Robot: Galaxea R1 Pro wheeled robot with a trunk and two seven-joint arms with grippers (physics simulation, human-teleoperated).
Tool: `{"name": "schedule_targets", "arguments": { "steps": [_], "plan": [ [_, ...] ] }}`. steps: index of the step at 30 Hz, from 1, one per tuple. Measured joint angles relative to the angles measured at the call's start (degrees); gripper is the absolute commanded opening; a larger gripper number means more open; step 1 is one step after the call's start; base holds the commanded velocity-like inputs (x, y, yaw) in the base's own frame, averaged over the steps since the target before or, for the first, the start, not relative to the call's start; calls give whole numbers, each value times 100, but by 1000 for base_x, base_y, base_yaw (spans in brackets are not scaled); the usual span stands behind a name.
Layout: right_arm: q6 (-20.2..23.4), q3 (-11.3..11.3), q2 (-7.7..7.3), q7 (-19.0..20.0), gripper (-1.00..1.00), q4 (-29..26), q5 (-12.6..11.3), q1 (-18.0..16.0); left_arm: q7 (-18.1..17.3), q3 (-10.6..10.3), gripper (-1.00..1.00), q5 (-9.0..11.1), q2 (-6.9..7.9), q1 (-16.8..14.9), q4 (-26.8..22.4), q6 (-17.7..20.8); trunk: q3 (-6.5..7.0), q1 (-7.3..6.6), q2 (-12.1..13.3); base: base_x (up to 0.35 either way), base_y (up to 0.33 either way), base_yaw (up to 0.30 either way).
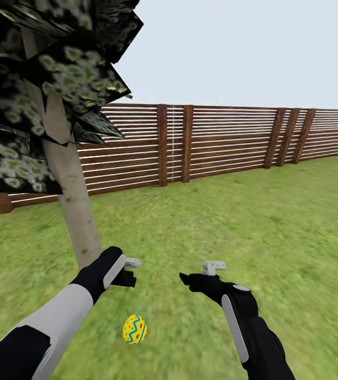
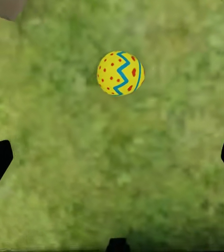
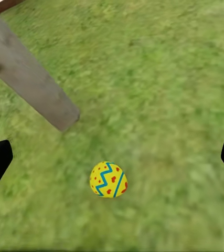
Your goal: Take the three Easter eggs out of the wicker basket on the lawn in the garden, then place them on the lawn next to a single tree (choose any tree) so that all three eggs are next to the same tree and none are left in the basket.
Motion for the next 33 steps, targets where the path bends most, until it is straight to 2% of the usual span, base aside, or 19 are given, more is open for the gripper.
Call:
{"name": "schedule_targets", "arguments": {
  "steps": [33],
  "plan": [
    [1, 3, -3, -4, 100, 13, 1, 0, 23, 1, 100, -4, -23, 0, 54, 0, 540, -725, 1324, 0, 0, 279]
  ]
}}
